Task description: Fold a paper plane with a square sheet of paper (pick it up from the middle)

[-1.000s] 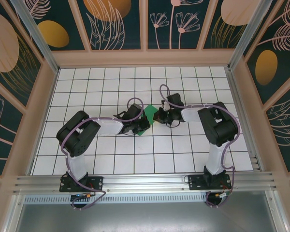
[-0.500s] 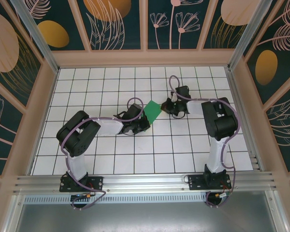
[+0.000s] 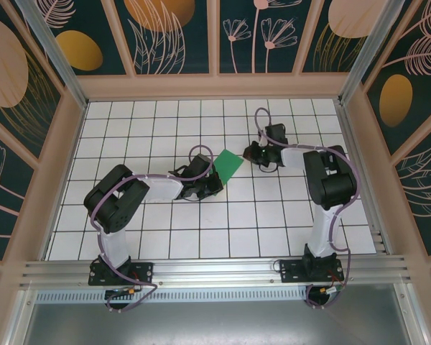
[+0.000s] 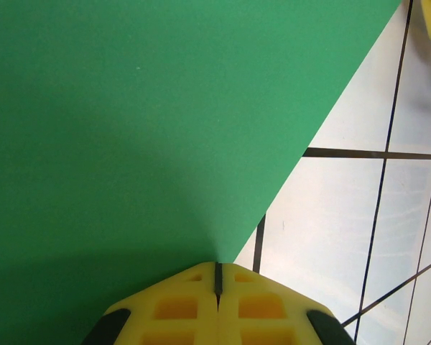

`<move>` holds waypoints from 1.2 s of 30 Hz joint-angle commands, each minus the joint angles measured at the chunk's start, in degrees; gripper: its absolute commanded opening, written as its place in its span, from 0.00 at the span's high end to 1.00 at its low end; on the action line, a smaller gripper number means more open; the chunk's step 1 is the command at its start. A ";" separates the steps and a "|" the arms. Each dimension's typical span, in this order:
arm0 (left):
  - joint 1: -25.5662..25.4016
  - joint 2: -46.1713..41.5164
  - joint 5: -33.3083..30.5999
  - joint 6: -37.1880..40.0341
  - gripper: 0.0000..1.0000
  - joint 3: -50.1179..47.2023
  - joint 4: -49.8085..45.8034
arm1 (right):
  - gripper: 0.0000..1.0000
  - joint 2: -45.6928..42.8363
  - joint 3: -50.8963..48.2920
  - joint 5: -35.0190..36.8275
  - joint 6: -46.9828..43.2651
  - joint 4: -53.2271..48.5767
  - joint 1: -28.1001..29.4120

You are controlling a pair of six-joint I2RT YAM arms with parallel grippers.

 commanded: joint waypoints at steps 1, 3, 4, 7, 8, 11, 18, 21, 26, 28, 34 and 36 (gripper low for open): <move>-0.23 2.51 0.46 0.24 1.00 -0.75 -6.46 | 1.00 -1.66 -1.86 -6.18 -1.85 1.75 2.26; -0.27 2.51 0.46 0.24 1.00 -0.67 -6.53 | 1.00 -1.03 -2.29 -6.30 -1.96 1.47 3.36; -0.20 2.51 0.45 0.37 1.00 -0.52 -6.52 | 1.00 -0.65 -2.21 -5.91 -2.09 0.97 3.71; -0.21 2.43 0.46 0.70 1.00 -0.08 -6.62 | 1.00 1.14 -1.22 -4.77 -2.23 -0.74 3.64; -0.21 2.33 0.46 0.96 1.00 0.22 -6.75 | 1.00 1.90 -0.58 -4.05 -2.47 -1.89 3.58; -0.26 1.70 0.62 2.40 1.00 1.38 -6.50 | 1.00 3.25 0.75 -2.23 -3.17 -4.50 3.60; -0.15 0.01 0.59 9.96 1.00 8.32 -4.75 | 1.00 5.90 2.41 0.06 -5.85 -9.94 3.58; 0.08 1.35 0.71 11.86 0.99 10.50 -3.30 | 1.00 6.15 2.33 0.17 -6.33 -10.48 3.59; 0.91 5.02 1.44 11.72 0.99 12.18 -2.60 | 1.00 6.08 2.25 -0.14 -6.37 -10.53 3.63; 1.17 6.29 1.79 11.92 1.00 12.33 -2.24 | 1.00 6.20 2.26 -0.32 -6.44 -10.61 3.62; 1.66 8.83 3.25 13.29 1.00 12.55 -2.42 | 1.00 6.44 2.14 -0.45 -6.64 -10.93 3.58; 1.66 9.37 4.10 13.92 1.00 12.24 -2.90 | 1.00 6.65 2.14 -0.28 -6.64 -11.04 3.61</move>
